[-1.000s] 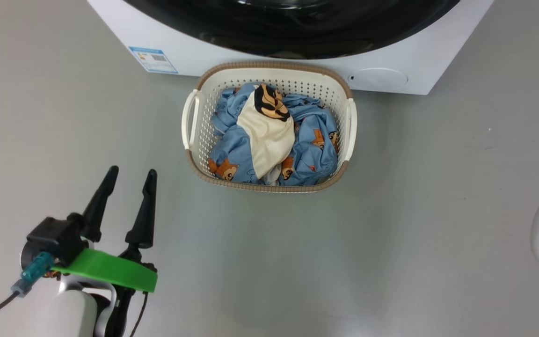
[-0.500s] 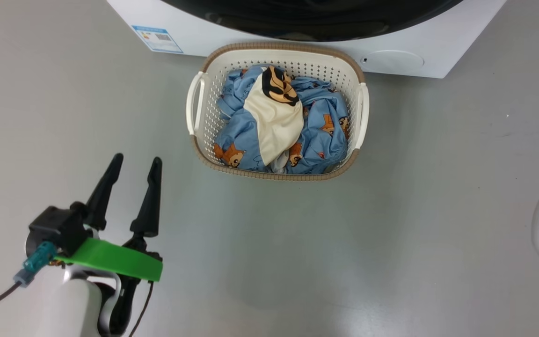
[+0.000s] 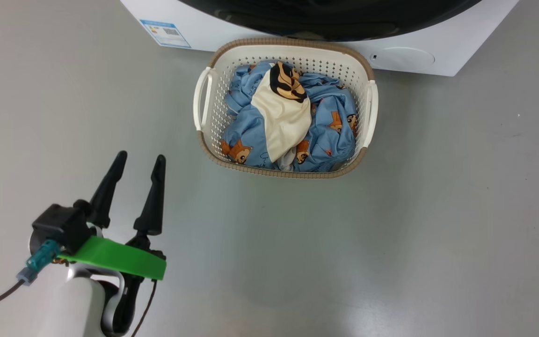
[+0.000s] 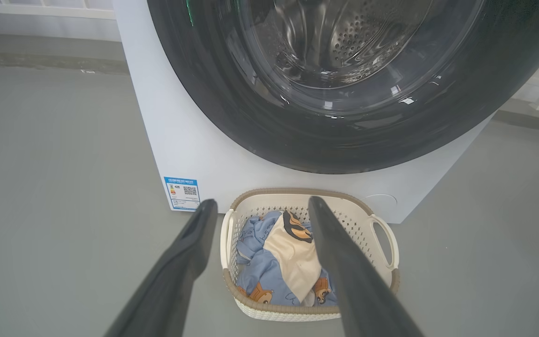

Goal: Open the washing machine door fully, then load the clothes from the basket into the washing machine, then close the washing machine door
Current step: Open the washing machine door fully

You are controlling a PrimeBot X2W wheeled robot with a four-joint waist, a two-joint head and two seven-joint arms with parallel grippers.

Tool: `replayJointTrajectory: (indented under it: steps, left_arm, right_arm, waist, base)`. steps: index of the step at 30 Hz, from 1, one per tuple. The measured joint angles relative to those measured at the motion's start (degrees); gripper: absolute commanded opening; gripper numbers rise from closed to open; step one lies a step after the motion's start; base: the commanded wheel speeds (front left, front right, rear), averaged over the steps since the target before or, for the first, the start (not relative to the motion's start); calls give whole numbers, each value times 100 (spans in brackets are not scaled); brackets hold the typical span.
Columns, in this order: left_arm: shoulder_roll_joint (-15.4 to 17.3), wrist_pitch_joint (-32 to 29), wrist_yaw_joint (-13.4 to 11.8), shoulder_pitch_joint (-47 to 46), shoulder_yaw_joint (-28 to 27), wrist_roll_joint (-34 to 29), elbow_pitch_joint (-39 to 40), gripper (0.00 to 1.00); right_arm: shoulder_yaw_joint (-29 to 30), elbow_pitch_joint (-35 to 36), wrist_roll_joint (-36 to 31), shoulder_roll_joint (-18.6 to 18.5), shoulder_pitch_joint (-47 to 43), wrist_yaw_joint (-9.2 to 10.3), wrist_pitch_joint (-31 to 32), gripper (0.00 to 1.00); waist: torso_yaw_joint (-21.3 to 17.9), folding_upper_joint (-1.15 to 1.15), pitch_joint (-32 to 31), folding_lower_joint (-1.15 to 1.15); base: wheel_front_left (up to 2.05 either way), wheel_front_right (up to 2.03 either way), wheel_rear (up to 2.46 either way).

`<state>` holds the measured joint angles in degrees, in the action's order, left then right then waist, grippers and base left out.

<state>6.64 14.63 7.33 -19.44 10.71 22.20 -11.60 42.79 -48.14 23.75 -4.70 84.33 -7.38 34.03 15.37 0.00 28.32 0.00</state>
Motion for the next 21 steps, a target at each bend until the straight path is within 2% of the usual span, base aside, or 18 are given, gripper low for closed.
replayJointTrajectory:
  steps: [11,17,21]
  left_arm:
    - [-31,0,0,-52,4,-1,-1,100]
    - [-30,0,0,-52,8,-2,25,100]
    - [-19,0,0,-50,42,-22,66,100]
  right_arm:
    - [20,-100,42,-96,50,0,665,0]
    - [24,209,294,-94,-149,7,1417,0]
    - [3,475,692,-100,-435,7,1986,0]
  waist:
    - [8,0,-80,0]
    - [6,0,-172,0]
    - [22,0,-267,0]
  base:
    - [0,0,0]
    - [0,0,0]
    - [0,0,0]
